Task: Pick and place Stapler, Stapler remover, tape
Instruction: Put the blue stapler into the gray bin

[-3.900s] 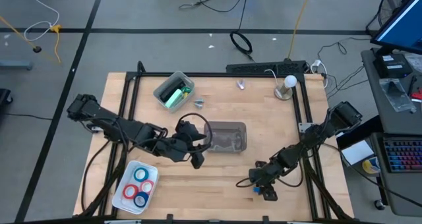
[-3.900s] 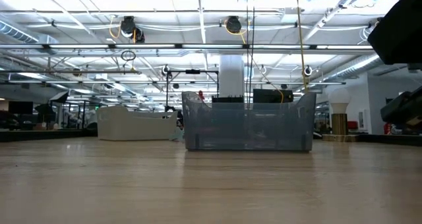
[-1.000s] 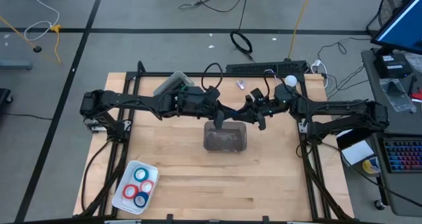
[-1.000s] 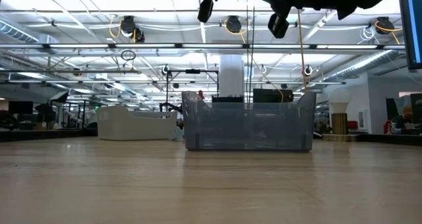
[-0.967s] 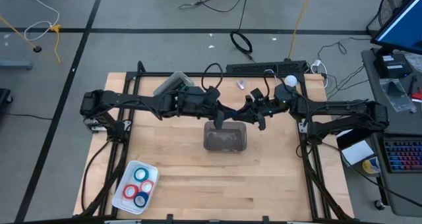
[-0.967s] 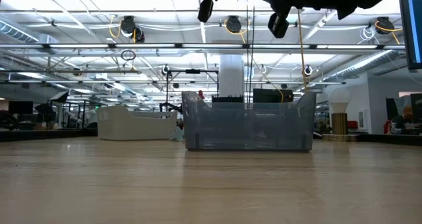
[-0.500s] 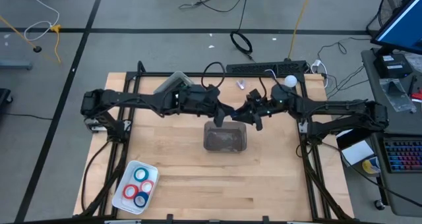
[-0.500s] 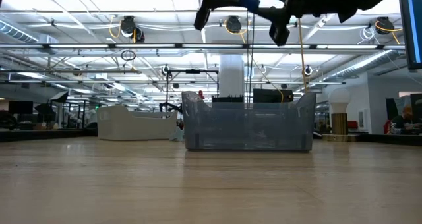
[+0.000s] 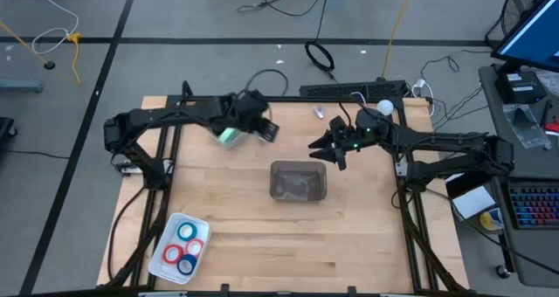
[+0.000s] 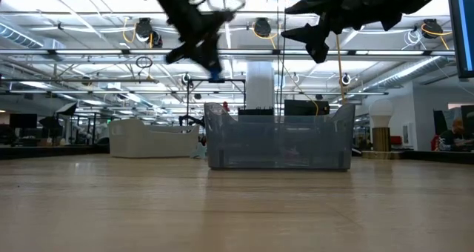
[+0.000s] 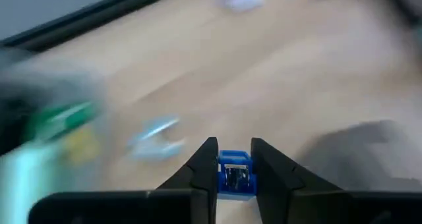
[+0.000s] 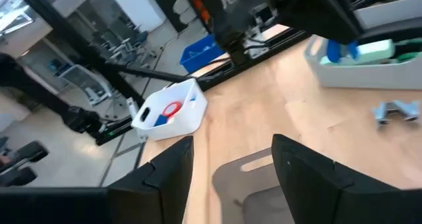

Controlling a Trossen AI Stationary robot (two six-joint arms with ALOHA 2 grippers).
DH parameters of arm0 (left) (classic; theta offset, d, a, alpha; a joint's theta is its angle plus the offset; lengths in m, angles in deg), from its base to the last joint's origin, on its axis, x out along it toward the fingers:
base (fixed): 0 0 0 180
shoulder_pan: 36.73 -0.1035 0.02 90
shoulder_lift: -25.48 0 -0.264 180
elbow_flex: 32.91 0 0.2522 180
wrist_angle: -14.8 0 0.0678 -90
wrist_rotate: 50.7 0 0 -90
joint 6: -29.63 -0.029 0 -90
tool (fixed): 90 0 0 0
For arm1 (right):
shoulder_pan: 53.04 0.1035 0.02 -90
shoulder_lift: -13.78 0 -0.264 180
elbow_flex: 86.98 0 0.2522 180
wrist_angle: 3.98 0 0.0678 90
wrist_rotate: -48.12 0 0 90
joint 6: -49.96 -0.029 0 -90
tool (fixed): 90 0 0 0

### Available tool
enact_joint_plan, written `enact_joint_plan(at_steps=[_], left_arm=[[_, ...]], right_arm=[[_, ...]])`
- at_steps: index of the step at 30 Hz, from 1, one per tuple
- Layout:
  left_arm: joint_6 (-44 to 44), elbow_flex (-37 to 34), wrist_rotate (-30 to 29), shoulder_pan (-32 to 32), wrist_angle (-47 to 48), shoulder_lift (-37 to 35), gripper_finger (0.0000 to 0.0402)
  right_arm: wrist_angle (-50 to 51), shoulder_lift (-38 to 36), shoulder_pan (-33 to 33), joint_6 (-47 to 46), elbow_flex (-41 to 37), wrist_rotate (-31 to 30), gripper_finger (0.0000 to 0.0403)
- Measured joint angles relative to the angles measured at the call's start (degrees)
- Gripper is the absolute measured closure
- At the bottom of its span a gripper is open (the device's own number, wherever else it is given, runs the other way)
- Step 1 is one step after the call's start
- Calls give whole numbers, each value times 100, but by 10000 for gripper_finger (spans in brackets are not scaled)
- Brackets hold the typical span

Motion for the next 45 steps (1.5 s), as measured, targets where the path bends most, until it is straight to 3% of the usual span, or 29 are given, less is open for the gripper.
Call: enact_joint_plan(at_steps=[2,6,15,32,45], left_arm=[[50,-2,-54,-398,660,1,338],[-272,-4,82,-1206,1092,106,338],[-1111,4,703,-2364,934,812,338],[-1466,872,738,-2413,1253,2203,338],[-1644,931,829,-2446,1400,2240,336]], right_arm=[[2,0,-136,16,0,-12,203],[11,0,-436,33,0,-19,203],[24,0,-1055,3,0,-178,205],[26,0,-1635,-179,0,-341,204],[24,0,-1831,-266,0,-351,203]])
